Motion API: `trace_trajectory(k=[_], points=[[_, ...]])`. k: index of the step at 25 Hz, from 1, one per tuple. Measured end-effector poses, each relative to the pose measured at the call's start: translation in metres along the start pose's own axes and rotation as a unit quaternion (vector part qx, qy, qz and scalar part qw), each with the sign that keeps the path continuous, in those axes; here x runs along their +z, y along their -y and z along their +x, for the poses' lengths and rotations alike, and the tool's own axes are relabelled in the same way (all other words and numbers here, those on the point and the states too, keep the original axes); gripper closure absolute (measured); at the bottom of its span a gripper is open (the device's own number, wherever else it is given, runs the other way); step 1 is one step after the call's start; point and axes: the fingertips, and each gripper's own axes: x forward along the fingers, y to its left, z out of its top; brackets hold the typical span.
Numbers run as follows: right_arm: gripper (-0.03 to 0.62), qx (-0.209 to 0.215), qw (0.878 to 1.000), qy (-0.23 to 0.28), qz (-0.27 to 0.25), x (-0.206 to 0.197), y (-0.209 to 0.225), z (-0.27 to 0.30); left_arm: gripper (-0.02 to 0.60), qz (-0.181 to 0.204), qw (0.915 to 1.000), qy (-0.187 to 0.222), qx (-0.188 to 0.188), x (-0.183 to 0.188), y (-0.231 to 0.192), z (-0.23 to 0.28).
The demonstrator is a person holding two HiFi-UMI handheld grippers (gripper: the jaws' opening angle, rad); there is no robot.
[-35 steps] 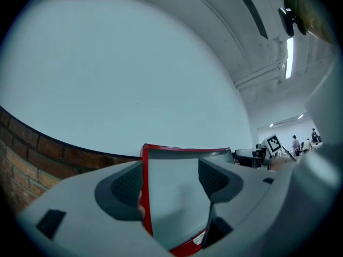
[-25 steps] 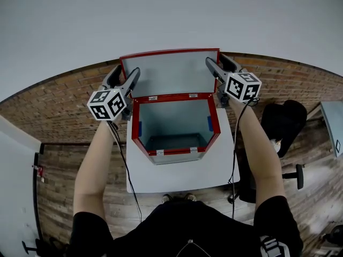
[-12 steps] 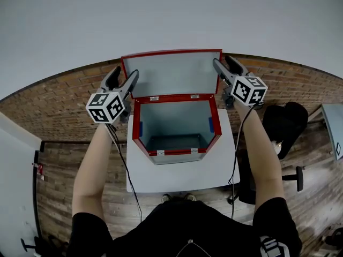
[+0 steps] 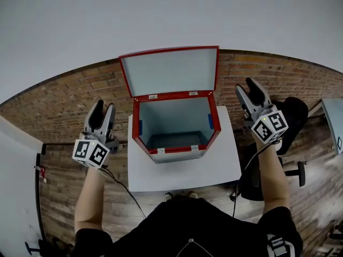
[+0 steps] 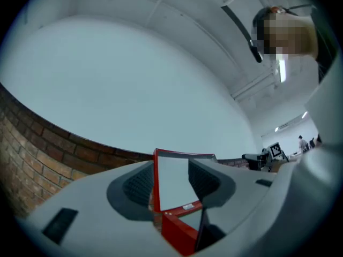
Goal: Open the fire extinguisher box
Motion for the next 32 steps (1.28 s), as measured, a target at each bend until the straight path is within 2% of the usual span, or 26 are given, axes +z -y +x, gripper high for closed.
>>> trace_trajectory(k=[2,3,6,9,14,20,24,28,32], points=[[0.448,0.012,1.000,0.012,0.000,-0.006,-0.028,-0.025,0.384,0.005,1.0000,0.003,0.004,-0.010,0.016,-0.031],[0.471,0.015,1.000,0.014,0.004,-0.011,-0.042,-0.038,0.417,0.001,1.0000,0.003,0.005,-0.015,0.024,-0.045],[0.537,0.010,1.000,0.016,0.023,-0.029,-0.080,-0.067,0.481,-0.009,0.9999,0.004,-0.005,-0.033,0.049,-0.080],[0.565,-0.002,1.000,0.008,0.029,-0.051,-0.113,-0.085,0.519,-0.017,0.9997,-0.003,-0.018,-0.057,0.069,-0.099],[0.576,0.006,0.998,-0.035,0.049,-0.097,-0.163,-0.098,0.535,-0.041,0.9982,-0.038,-0.021,-0.105,0.096,-0.117],[0.576,0.016,0.993,-0.093,0.073,-0.139,-0.206,-0.109,0.535,-0.032,0.9956,-0.080,-0.038,-0.150,0.134,-0.126],[0.576,0.015,0.991,-0.112,0.075,-0.151,-0.211,-0.111,0.535,-0.033,0.9945,-0.091,-0.040,-0.162,0.142,-0.125],[0.576,-0.005,0.989,-0.119,0.092,-0.157,-0.203,-0.116,0.535,-0.036,0.9944,-0.091,-0.039,-0.161,0.145,-0.121],[0.576,-0.012,0.989,-0.124,0.080,-0.156,-0.200,-0.120,0.537,-0.033,0.9941,-0.094,-0.043,-0.163,0.149,-0.123]])
